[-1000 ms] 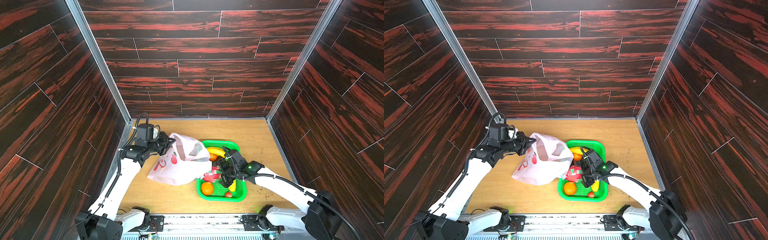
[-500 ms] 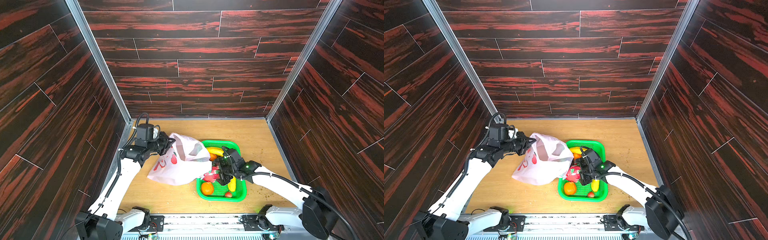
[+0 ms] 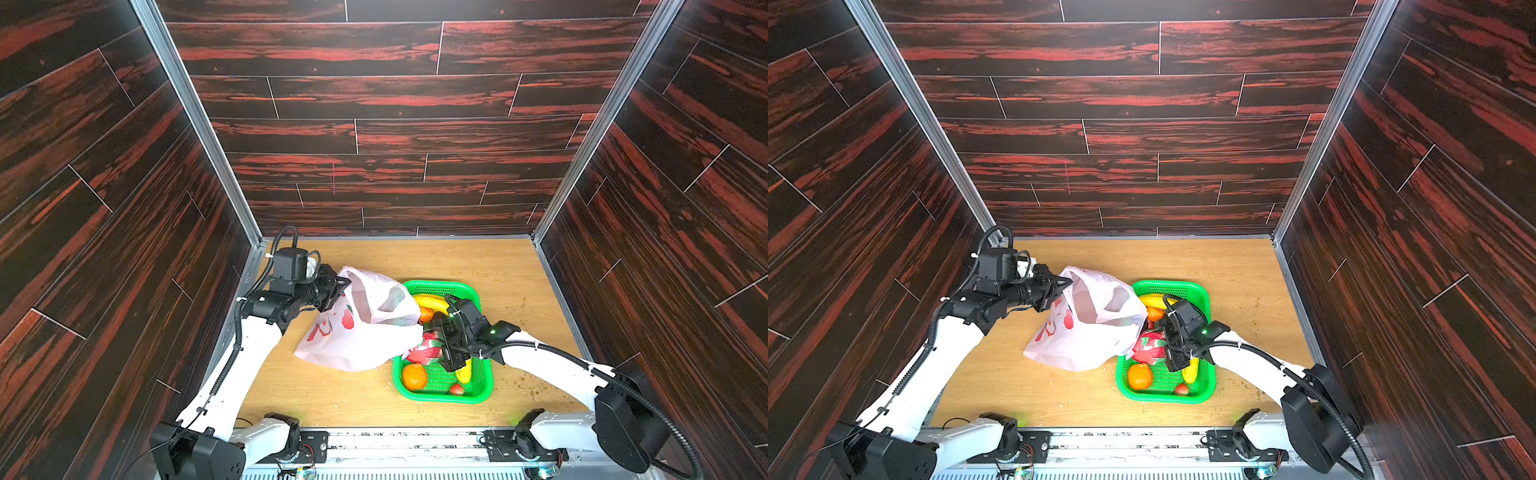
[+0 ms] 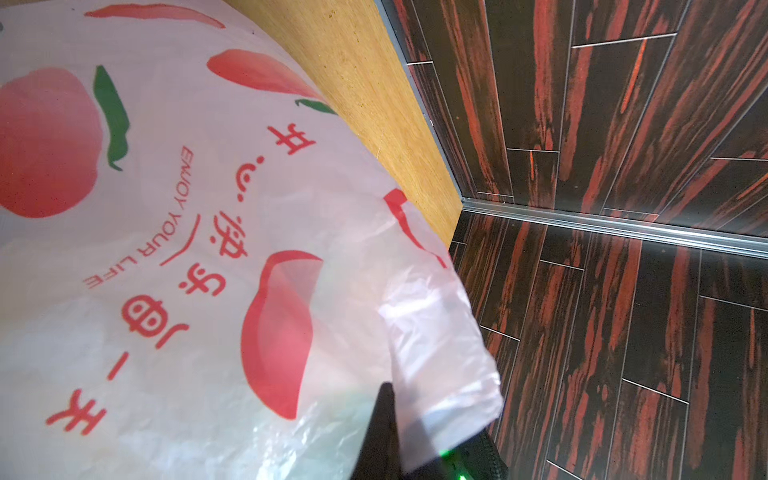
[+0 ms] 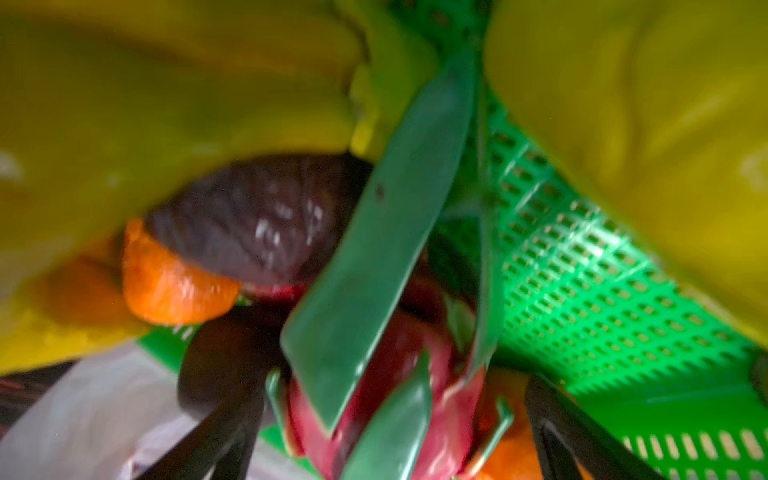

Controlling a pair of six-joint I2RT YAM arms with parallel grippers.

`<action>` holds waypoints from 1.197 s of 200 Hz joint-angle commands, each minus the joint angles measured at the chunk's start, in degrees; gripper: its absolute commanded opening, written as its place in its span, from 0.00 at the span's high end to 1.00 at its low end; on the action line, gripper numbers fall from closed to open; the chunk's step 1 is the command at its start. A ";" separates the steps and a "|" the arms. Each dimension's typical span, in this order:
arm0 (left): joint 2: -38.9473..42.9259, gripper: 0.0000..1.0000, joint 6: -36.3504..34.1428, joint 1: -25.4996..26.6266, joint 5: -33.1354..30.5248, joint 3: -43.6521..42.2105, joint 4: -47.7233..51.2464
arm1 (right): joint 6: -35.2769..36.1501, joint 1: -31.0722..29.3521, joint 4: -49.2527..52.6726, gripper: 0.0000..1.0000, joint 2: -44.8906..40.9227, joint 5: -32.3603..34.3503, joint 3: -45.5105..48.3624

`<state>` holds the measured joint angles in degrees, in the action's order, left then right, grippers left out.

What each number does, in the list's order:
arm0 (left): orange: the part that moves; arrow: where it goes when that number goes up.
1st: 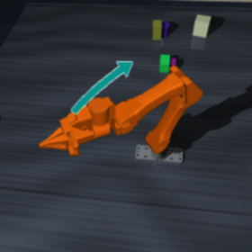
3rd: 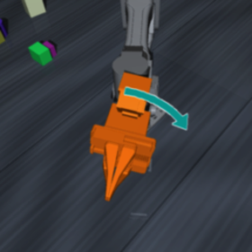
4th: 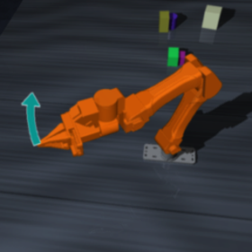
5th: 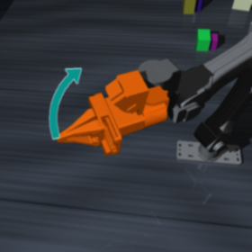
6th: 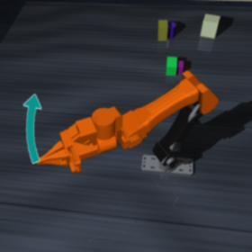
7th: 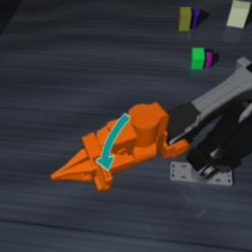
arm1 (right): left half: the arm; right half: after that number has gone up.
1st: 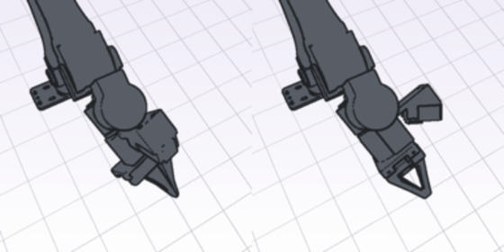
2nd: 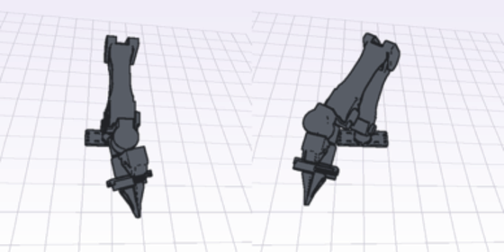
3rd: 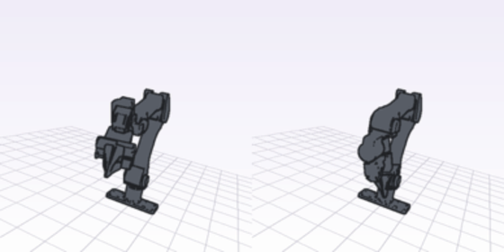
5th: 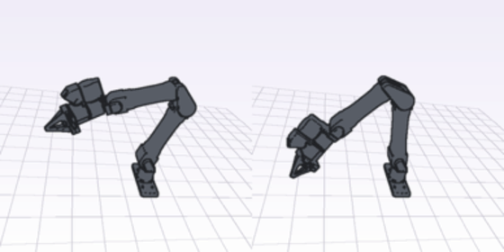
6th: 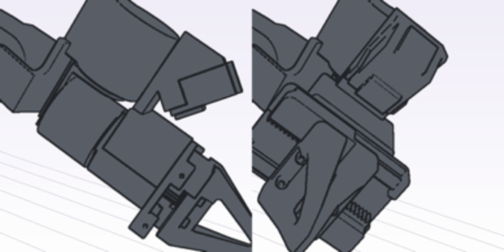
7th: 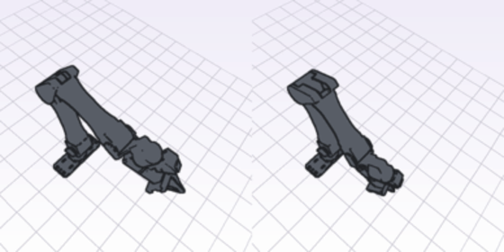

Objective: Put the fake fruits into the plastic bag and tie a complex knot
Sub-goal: 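Lower the right gripper into the basket and grasp the pink dragon fruit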

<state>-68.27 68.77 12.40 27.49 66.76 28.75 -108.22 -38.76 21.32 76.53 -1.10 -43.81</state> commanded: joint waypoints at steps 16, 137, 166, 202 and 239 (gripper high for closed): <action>-0.11 1.00 -0.66 0.19 -0.12 1.44 0.46 | 0.61 0.86 -2.08 0.01 2.80 0.13 0.87; -0.24 1.00 -0.57 0.20 -0.41 1.61 0.71 | -3.16 -1.59 -3.08 0.01 7.95 2.82 -0.13; -0.11 1.00 -0.57 0.21 -0.30 1.55 0.76 | -3.48 -2.28 -3.20 0.01 9.87 3.69 -0.68; 0.06 1.00 -0.64 0.19 -0.11 1.37 0.83 | -2.61 -2.79 -1.46 0.11 8.88 5.55 -1.33; 0.34 1.00 -0.85 0.17 -0.06 1.26 0.95 | -1.09 -2.75 1.69 0.28 2.57 9.85 -0.76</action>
<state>-68.34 68.51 12.40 27.46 66.76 29.04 -110.04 -41.43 17.93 83.92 3.99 -44.42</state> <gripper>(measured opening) 0.069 0.873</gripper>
